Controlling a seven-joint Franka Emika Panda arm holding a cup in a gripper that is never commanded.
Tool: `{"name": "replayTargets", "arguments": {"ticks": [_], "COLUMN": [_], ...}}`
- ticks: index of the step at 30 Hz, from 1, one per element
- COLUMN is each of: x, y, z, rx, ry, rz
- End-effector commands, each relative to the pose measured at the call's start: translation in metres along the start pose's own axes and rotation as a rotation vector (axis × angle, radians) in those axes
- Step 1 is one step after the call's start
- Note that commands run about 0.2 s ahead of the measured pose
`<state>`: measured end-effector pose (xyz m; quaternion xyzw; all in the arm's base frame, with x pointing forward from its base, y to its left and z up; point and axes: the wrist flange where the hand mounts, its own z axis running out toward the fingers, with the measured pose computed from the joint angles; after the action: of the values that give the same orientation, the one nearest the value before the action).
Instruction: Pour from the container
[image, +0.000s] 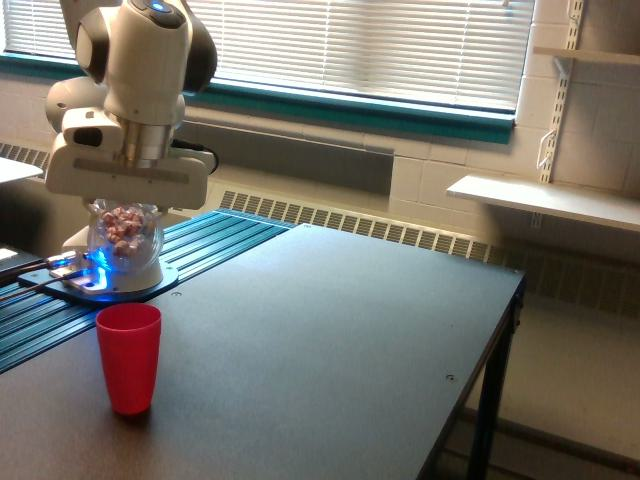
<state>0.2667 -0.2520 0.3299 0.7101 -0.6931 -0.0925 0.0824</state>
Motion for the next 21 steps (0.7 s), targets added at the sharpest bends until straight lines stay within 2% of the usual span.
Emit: {"name": "replayTargets", "arguments": {"ticks": [1, 7, 11, 13, 21], "x": [0.0012, 0.0051, 0.0055, 0.0069, 0.0079], "y": [-0.0059, -0.0103, -0.0127, -0.0112, -0.0130], "z": [-0.0044, -0.0062, -0.0034, -0.0005, 0.0023], "rx": [-0.009, -0.002, -0.023, -0.033, -0.038], "ry": [-0.019, -0.045, -0.029, -0.036, -0.040], "rz": [0.028, 0.046, 0.025, 0.037, 0.032]}}
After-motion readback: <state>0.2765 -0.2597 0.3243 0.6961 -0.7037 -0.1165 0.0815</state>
